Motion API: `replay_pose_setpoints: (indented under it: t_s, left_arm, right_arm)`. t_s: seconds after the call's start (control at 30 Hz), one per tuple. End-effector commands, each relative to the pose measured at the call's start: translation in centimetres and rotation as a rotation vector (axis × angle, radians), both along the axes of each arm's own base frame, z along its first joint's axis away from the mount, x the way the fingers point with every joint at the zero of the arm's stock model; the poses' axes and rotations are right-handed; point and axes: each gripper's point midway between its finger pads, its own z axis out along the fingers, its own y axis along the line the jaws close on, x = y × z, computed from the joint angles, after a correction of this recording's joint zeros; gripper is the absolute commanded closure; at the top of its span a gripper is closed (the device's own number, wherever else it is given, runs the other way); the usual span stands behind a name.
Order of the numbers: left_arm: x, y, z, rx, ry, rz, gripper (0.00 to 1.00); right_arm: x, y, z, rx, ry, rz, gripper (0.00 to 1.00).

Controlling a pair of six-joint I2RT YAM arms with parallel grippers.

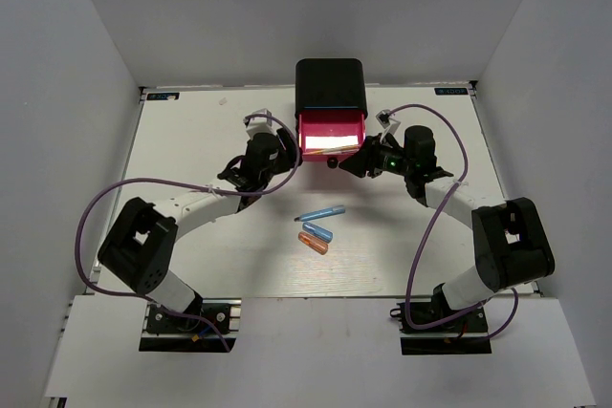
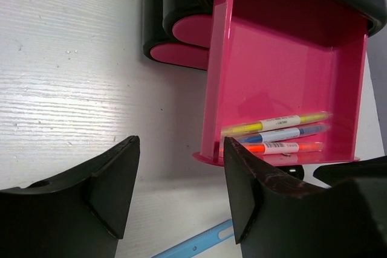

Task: Sort the stationery into containers
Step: Close the drawer

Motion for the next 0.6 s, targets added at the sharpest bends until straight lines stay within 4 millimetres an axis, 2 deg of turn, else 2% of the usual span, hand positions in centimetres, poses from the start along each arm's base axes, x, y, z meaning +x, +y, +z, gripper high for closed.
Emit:
replay_pose_setpoints:
  t_s: [0.0,0.13,0.23,0.27,0.3,0.33,0.37,0.4,0.43,0.57]
  left_arm:
    - [0.5,0.3,5.1,-0.067,-0.117,0.019,0.31]
    - [0.0,1.6,6.6,-0.070,-0.147,0.060,0.30]
    - [-1.0,2.8,5.5,-0.065,-0.128,0.090,0.30]
    - [-2.1,3.7,3.5,-0.053,-0.089,0.105,0.30]
    - [-2.2,3.7,4.0,-0.062,-0.099,0.105,0.30]
    - [-2.8,4.1,2.8,-0.065,-0.074,0.113,0.30]
    - [-3.2,4.4,2.5,-0.062,-0.070,0.113,0.30]
    - [-3.5,4.6,2.8,-0.081,-0.075,0.118,0.30]
    - [-4.1,5.0,1.9,-0.074,-0.055,0.121,0.30]
    - [-5.2,6.0,1.7,-0.069,-0.055,0.131,0.30]
  right_arm:
    - [0.1,-0.1,1.3,-0.001,-0.065,0.000,0.48]
    - [-0.1,-0.1,1.0,0.003,-0.046,0.002,0.48]
    - [-0.1,0.0,0.9,0.015,-0.022,-0.006,0.46]
    - [0.0,0.1,0.8,0.021,-0.007,-0.015,0.46]
    - [0.0,0.1,0.8,0.028,0.007,-0.020,0.46]
    - [0.0,0.1,0.6,0.029,0.019,-0.023,0.46]
    - [0.1,0.3,0.7,0.031,0.026,-0.022,0.46]
    - [0.0,0.3,0.4,0.035,0.059,-0.033,0.46]
    - [0.0,0.2,0.0,0.033,0.078,-0.040,0.46]
    - [0.2,0.1,-0.9,0.028,0.123,-0.076,0.46]
